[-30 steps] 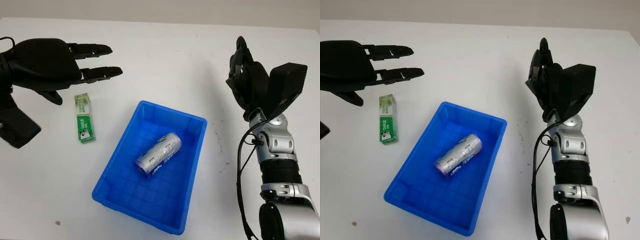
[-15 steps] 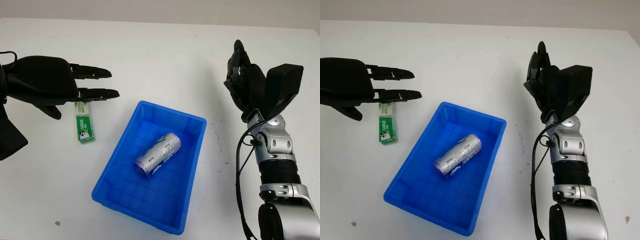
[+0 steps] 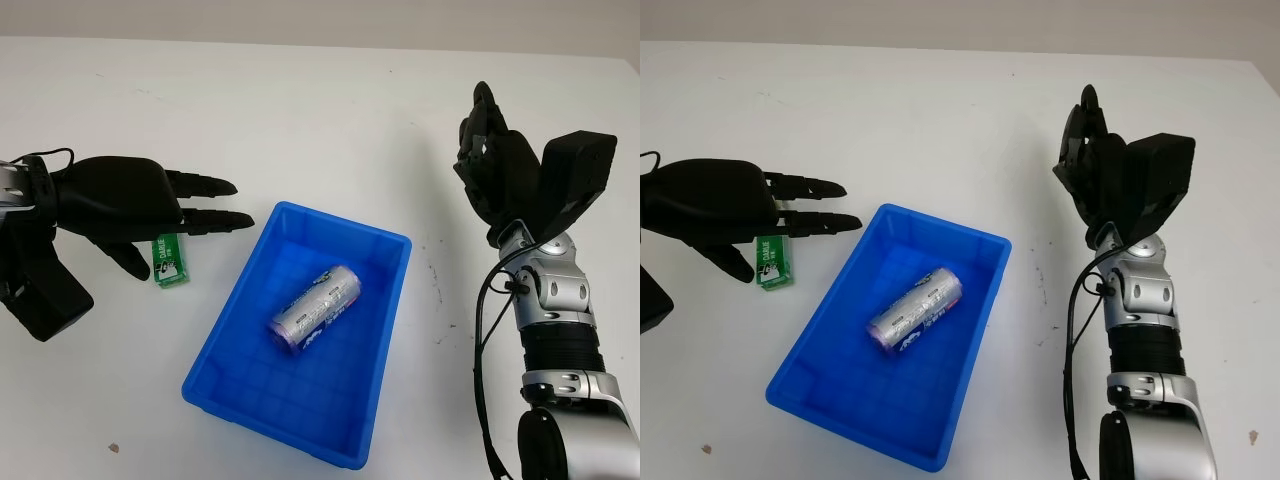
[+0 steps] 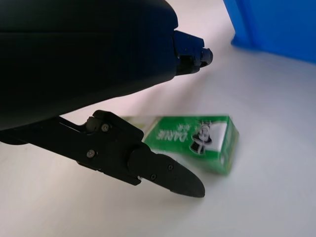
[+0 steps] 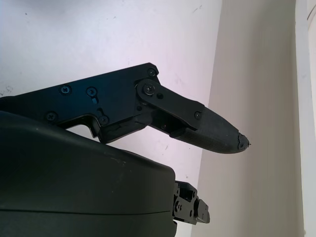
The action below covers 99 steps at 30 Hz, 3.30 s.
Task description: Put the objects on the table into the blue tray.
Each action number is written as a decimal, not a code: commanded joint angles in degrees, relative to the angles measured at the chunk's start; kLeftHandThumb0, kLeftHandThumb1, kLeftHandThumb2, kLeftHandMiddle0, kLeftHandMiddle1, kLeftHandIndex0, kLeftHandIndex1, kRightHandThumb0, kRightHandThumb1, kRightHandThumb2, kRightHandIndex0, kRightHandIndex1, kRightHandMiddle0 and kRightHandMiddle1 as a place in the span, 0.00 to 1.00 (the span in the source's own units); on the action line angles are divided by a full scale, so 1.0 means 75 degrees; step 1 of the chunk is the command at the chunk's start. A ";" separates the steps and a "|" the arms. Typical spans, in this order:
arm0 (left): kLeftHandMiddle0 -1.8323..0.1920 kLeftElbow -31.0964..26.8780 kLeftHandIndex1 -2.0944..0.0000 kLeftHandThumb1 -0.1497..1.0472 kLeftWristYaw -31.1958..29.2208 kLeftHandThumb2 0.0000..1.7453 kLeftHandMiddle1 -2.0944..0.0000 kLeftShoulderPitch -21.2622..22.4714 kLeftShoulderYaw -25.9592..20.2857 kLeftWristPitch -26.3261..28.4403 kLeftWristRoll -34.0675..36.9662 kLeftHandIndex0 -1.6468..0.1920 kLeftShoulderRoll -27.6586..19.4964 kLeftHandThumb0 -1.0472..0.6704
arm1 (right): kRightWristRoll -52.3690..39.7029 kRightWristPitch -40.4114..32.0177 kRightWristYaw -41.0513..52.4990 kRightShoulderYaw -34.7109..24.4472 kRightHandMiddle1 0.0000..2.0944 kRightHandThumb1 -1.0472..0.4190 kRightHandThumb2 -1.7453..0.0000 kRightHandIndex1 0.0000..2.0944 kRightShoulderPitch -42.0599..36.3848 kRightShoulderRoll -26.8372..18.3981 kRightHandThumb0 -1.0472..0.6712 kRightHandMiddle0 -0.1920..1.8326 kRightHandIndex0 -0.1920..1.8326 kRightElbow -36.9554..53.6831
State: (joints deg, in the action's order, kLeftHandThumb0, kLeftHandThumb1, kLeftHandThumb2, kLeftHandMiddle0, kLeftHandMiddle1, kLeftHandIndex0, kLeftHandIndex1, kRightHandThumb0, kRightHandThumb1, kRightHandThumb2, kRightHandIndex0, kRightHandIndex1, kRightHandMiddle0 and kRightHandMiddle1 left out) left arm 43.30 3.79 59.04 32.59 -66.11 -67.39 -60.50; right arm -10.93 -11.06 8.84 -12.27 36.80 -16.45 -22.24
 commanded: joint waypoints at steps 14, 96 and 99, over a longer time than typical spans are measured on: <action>0.62 0.0869 0.03 1.00 0.6838 0.09 0.02 0.0658 0.2789 0.2571 -0.4432 0.80 0.0109 0.54 | -0.0217 -0.0121 0.0198 -0.0087 0.00 0.00 0.52 0.00 -0.0045 -0.0052 0.21 0.00 0.00 0.0215; 1.00 -1.0387 1.00 1.00 -0.6712 0.14 1.00 -0.8038 -0.7043 1.4014 0.4516 1.00 0.0178 0.07 | -0.0219 -0.0020 0.0386 0.0074 0.00 0.00 0.53 0.00 0.0189 0.0214 0.21 0.00 0.00 -0.0345; 1.00 -1.0418 1.00 1.00 -0.6608 0.13 1.00 -0.8358 -0.7148 1.4014 0.4552 1.00 0.0453 0.06 | -0.0201 0.0029 0.0377 0.0074 0.00 0.00 0.54 0.00 0.0245 0.0217 0.21 0.00 0.00 -0.0422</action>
State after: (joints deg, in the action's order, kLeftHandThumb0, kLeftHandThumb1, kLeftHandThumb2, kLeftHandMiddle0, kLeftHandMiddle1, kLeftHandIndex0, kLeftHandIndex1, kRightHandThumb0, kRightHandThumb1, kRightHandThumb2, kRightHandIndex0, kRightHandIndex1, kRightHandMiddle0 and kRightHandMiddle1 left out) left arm -32.11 -45.92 -2.64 -19.74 38.59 -33.42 -57.88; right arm -12.27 -11.81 11.58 -11.28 37.72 -14.71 -25.11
